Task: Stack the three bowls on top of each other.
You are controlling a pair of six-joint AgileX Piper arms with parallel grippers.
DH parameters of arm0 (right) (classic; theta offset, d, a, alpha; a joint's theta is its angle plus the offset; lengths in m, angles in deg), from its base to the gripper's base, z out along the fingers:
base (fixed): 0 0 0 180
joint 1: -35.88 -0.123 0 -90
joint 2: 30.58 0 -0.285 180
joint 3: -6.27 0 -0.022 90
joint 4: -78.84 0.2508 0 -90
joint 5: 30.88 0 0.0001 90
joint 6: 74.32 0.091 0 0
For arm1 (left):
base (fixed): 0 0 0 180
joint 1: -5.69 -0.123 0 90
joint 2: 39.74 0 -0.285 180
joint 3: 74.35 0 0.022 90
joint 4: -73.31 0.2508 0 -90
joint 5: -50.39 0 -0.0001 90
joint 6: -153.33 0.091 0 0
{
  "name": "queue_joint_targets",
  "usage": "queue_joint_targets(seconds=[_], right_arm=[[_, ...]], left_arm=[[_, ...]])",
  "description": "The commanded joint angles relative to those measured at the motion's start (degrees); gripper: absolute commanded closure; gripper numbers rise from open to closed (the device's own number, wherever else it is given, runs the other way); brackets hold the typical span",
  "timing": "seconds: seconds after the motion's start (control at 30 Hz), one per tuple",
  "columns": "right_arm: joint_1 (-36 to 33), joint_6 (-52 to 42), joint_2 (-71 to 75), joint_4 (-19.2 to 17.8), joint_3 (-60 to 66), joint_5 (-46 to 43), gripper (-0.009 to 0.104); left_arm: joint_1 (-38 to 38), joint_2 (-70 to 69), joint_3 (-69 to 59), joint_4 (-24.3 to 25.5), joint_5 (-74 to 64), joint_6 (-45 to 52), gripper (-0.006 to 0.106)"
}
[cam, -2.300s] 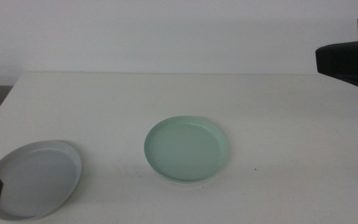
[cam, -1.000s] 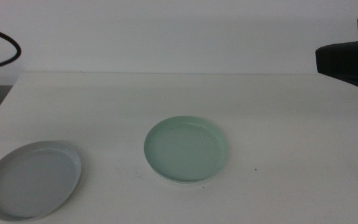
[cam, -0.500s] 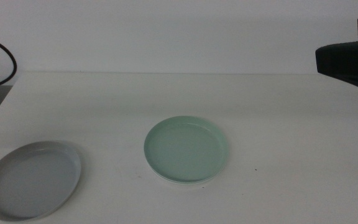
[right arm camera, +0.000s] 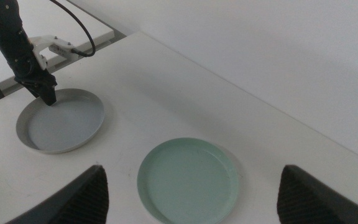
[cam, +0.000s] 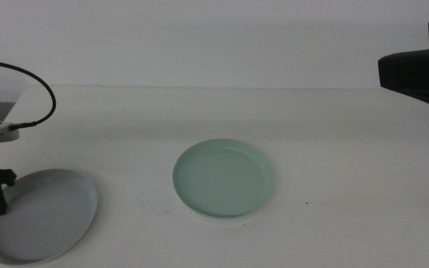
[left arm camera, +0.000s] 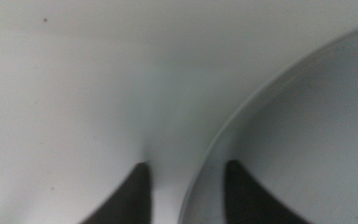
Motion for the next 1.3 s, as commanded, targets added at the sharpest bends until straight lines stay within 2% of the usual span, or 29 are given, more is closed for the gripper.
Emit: queue_joint_targets(seconds=[0.0,0.13,0.17,0.4,0.43,0.57,0.6,0.77,0.97,1.1,1.27], right_arm=[[0.3,-0.7,0.1,0.1,0.2,-0.9,0.002],[0.3,-0.7,0.1,0.1,0.2,-0.9,0.002],[0.3,-0.7,0.1,0.1,0.2,-0.9,0.002],[0.3,-0.7,0.1,0.1,0.2,-0.9,0.002],[0.3,-0.7,0.1,0.1,0.2,-0.9,0.002],[0.3,-0.7,0.1,0.1,0.2,-0.9,0.002],[0.3,-0.7,0.1,0.1,0.2,-0.9,0.002],[0.3,-0.7,0.1,0.1,0.2,-0.9,0.002],[0.3,-0.7,0.1,0.1,0.2,-0.9,0.002],[0.3,-0.7,0.1,0.1,0.2,-0.9,0.002],[0.3,-0.7,0.1,0.1,0.2,-0.9,0.002]], left_arm=[[0.2,-0.1,0.4,-0.1,-0.6,-1.2,0.067],[0.2,-0.1,0.4,0.3,-3.6,-2.0,0.100],[0.2,-0.1,0.5,0.2,-4.6,-2.0,0.102],[2.3,-4.8,9.7,-0.2,-19.6,-4.6,0.102],[3.5,-5.8,12.1,-1.2,-19.9,-5.2,0.102],[9.4,-6.9,22.1,-11.1,-19.9,-6.9,0.102],[11.2,-6.4,23.7,-11.9,-19.9,-7.7,0.102],[23.0,-0.8,32.9,-12.1,-19.9,-15.1,0.102],[34.0,8.9,38.4,-12.1,-19.9,-18.3,0.102],[37.4,13.3,38.7,-12.9,-19.9,-19.0,0.102],[37.9,16.0,38.3,-14.2,-19.9,-18.9,0.102]])
